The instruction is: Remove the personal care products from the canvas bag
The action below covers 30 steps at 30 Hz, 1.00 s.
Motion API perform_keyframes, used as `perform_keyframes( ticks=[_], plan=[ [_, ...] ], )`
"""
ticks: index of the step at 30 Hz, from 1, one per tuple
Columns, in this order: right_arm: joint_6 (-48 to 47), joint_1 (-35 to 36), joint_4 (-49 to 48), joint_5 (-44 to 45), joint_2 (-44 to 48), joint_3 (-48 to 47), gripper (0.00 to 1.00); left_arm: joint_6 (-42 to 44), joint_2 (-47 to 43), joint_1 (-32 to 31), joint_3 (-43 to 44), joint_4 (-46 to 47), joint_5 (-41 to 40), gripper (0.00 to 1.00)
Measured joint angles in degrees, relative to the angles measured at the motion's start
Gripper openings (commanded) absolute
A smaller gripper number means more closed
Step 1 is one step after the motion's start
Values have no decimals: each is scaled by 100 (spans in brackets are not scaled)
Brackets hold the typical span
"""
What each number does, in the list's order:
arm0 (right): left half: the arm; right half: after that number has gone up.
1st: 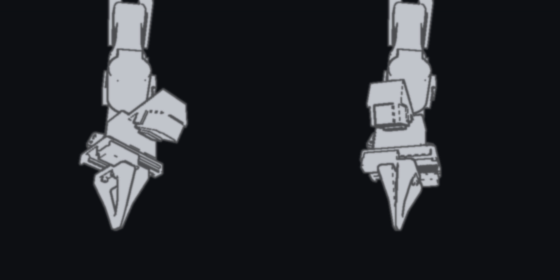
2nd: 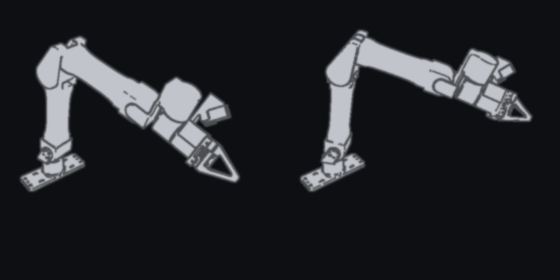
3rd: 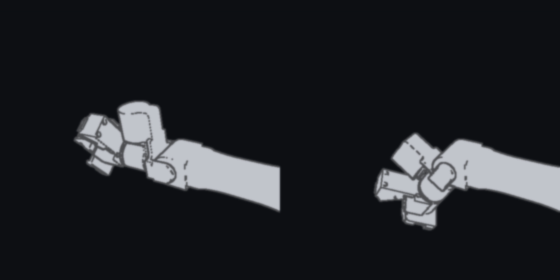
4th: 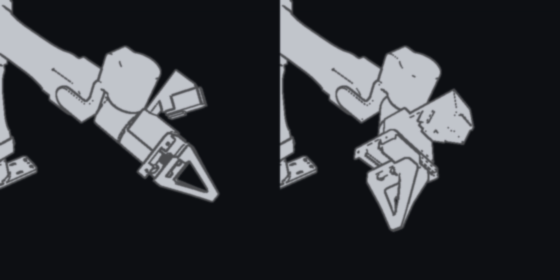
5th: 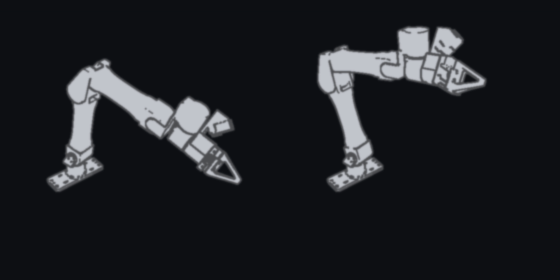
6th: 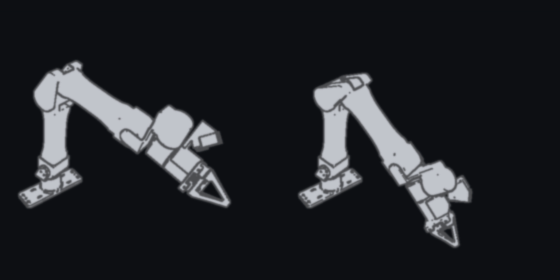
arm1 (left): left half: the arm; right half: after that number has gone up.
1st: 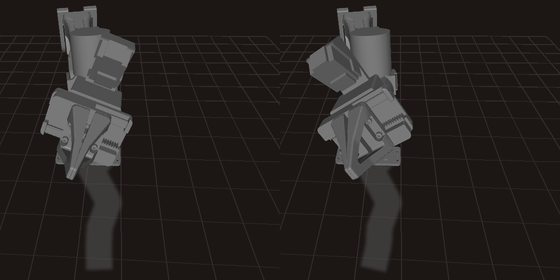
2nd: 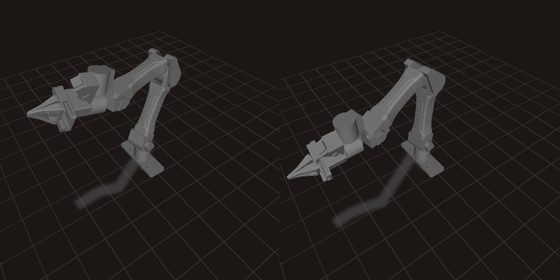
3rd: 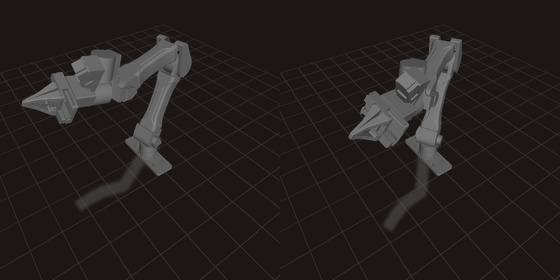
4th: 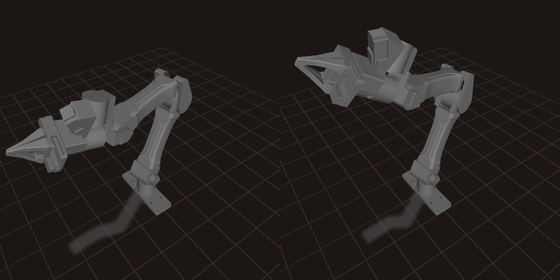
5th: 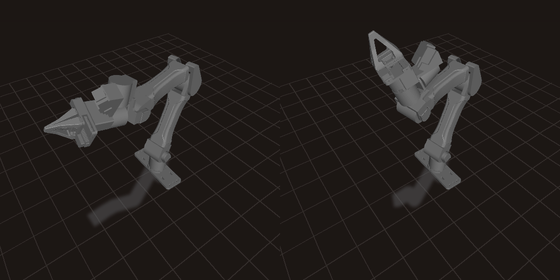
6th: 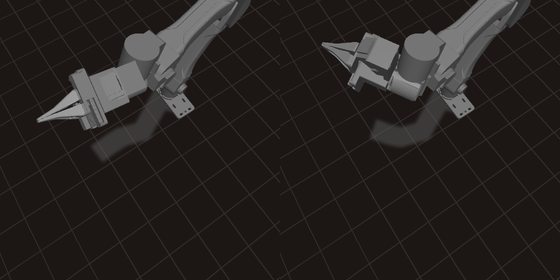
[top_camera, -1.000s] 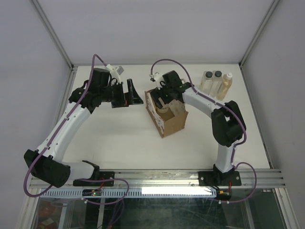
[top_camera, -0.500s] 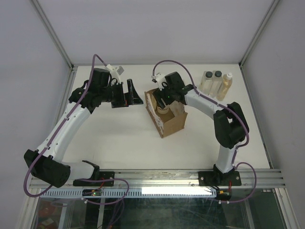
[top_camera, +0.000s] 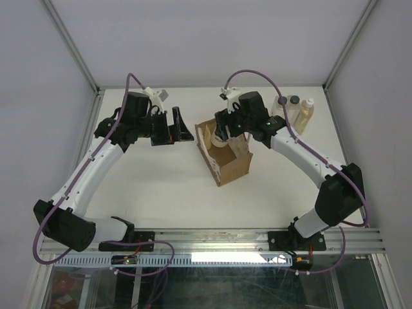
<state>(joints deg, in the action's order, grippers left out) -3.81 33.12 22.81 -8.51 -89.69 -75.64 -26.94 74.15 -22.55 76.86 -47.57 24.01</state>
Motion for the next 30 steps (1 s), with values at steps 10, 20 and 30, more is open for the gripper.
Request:
perform_keyframes(
  ticks=[10, 20, 30],
  plan=[
    [1401, -31, -221, -317, 660, 140, 0, 2, 87, 0, 0, 2, 15, 99],
    [2481, -942, -874, -439, 1167, 127, 0, 2, 90, 0, 0, 2, 17, 99],
    [3084, -1622, -883, -63, 1781, -149, 0, 2, 90, 0, 0, 4, 17, 99]
  ],
)
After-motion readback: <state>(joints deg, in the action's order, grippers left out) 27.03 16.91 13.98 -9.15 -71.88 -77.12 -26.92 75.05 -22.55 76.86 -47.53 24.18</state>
